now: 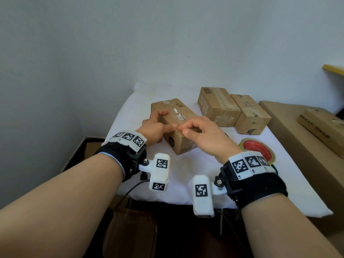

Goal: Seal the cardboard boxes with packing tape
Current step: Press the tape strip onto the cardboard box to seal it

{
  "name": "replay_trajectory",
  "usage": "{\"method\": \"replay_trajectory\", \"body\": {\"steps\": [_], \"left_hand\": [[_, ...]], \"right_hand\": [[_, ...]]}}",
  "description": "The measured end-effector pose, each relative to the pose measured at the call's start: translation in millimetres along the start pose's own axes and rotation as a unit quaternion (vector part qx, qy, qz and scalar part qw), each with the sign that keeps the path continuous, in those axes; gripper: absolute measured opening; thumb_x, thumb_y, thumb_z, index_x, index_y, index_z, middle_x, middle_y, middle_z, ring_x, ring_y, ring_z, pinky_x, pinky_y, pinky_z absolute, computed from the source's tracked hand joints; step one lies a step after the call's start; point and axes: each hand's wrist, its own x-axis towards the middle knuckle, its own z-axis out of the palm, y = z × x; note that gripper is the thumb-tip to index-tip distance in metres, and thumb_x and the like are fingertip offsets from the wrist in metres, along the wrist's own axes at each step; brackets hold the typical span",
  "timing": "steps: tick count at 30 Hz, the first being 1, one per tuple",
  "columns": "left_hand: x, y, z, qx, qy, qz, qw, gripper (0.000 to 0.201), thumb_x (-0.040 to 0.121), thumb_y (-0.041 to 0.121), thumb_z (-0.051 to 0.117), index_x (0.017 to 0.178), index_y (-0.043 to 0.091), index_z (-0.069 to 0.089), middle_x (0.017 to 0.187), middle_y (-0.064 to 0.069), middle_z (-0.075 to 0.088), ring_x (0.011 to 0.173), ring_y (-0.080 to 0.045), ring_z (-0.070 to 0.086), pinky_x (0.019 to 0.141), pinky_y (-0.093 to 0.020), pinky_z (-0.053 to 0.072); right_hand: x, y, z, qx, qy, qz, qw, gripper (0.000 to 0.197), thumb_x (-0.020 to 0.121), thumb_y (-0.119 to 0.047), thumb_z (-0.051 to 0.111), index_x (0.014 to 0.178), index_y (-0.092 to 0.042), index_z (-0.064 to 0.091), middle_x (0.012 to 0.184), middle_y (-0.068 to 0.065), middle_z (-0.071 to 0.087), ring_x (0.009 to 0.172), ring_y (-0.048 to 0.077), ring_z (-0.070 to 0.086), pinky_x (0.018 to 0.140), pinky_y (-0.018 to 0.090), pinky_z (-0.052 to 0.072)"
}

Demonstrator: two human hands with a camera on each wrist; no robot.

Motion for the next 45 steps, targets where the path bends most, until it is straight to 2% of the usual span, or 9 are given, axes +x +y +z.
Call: {"method": "replay_trajectory", "body": {"steps": [10, 14, 19, 25, 28, 30, 34, 38, 45], "left_hand": [[1, 0, -3, -0.015, -0.013, -0.010, 1.000, 0.057, 0.078, 0.047, 0.071, 0.129, 0.048, 0.047, 0.134, 0.003, 0.051, 0.118, -0.019, 0.053, 0.092, -0.043, 0.055], [2, 2, -7, -0.027, -0.006, -0.005, 1.000, 0.039, 0.089, 0.043, 0.067, 0.126, 0.044, 0.053, 0.135, 0.004, 0.050, 0.123, -0.020, 0.048, 0.088, -0.043, 0.054], [1, 6, -8, -0.029, 0.010, 0.014, 0.999, 0.041, 0.082, 0.043, 0.069, 0.122, 0.042, 0.060, 0.135, 0.005, 0.053, 0.121, -0.016, 0.052, 0.077, -0.034, 0.050], [4, 6, -7, -0.041, 0.022, 0.011, 0.999, 0.035, 0.090, 0.032, 0.069, 0.124, 0.037, 0.061, 0.135, 0.004, 0.053, 0.119, -0.016, 0.052, 0.080, -0.034, 0.049], [2, 9, -6, -0.045, 0.032, 0.018, 0.998, 0.042, 0.086, 0.031, 0.073, 0.126, 0.040, 0.059, 0.139, 0.003, 0.049, 0.118, -0.019, 0.054, 0.080, -0.034, 0.051], [0, 13, -6, -0.049, 0.050, 0.031, 0.997, 0.063, 0.074, 0.035, 0.075, 0.131, 0.046, 0.052, 0.142, 0.002, 0.043, 0.117, -0.022, 0.057, 0.083, -0.037, 0.055], [-2, 21, -7, -0.049, 0.103, 0.058, 0.992, 0.071, 0.073, 0.037, 0.072, 0.137, 0.050, 0.041, 0.142, -0.002, 0.036, 0.116, -0.024, 0.056, 0.100, -0.046, 0.050], [-5, 33, -2, -0.073, 0.142, 0.088, 0.983, 0.061, 0.083, 0.026, 0.069, 0.137, 0.033, 0.043, 0.130, -0.003, 0.048, 0.113, -0.022, 0.057, 0.099, -0.044, 0.050], [-15, 51, 13, -0.080, 0.136, 0.147, 0.976, 0.024, 0.093, 0.010, 0.063, 0.117, 0.013, 0.063, 0.098, 0.001, 0.062, 0.077, -0.014, 0.057, 0.057, -0.016, 0.043]], "right_hand": [[3, -4, -3, 0.066, 0.048, -0.005, 0.997, 0.018, 0.099, -0.023, 0.064, 0.092, -0.031, 0.077, 0.107, -0.010, 0.072, 0.101, 0.012, 0.067, 0.093, 0.035, 0.055], [1, -6, -3, 0.068, 0.053, -0.017, 0.996, 0.020, 0.099, -0.019, 0.064, 0.091, -0.033, 0.076, 0.104, -0.008, 0.073, 0.099, 0.012, 0.068, 0.087, 0.028, 0.054], [-2, -8, -2, 0.067, 0.062, -0.018, 0.996, 0.019, 0.098, -0.020, 0.065, 0.090, -0.034, 0.075, 0.102, -0.005, 0.074, 0.095, 0.014, 0.070, 0.081, 0.025, 0.055], [-6, -4, -6, 0.056, 0.061, -0.015, 0.996, 0.015, 0.098, -0.023, 0.065, 0.094, -0.032, 0.077, 0.100, -0.013, 0.073, 0.095, 0.005, 0.067, 0.084, 0.022, 0.052], [-9, -2, -11, 0.057, 0.065, -0.011, 0.996, 0.016, 0.099, -0.022, 0.065, 0.096, -0.031, 0.077, 0.098, -0.014, 0.073, 0.085, -0.001, 0.067, 0.072, 0.014, 0.049], [-11, 0, -15, 0.063, 0.070, -0.012, 0.995, 0.017, 0.099, -0.021, 0.064, 0.095, -0.032, 0.077, 0.102, -0.016, 0.073, 0.092, -0.003, 0.066, 0.078, 0.015, 0.049], [-16, 3, -23, 0.046, 0.077, -0.005, 0.996, 0.016, 0.099, -0.019, 0.064, 0.101, -0.026, 0.078, 0.104, -0.015, 0.072, 0.096, -0.001, 0.063, 0.073, 0.007, 0.041], [-22, 14, -37, 0.019, 0.102, 0.019, 0.994, 0.016, 0.100, -0.019, 0.062, 0.100, -0.028, 0.076, 0.101, -0.012, 0.069, 0.096, 0.003, 0.061, 0.071, 0.014, 0.042], [-35, 38, -69, 0.000, 0.160, 0.120, 0.980, 0.032, 0.096, -0.002, 0.052, 0.092, -0.030, 0.069, 0.109, -0.002, 0.070, 0.109, 0.021, 0.063, 0.102, 0.041, 0.051]]}}
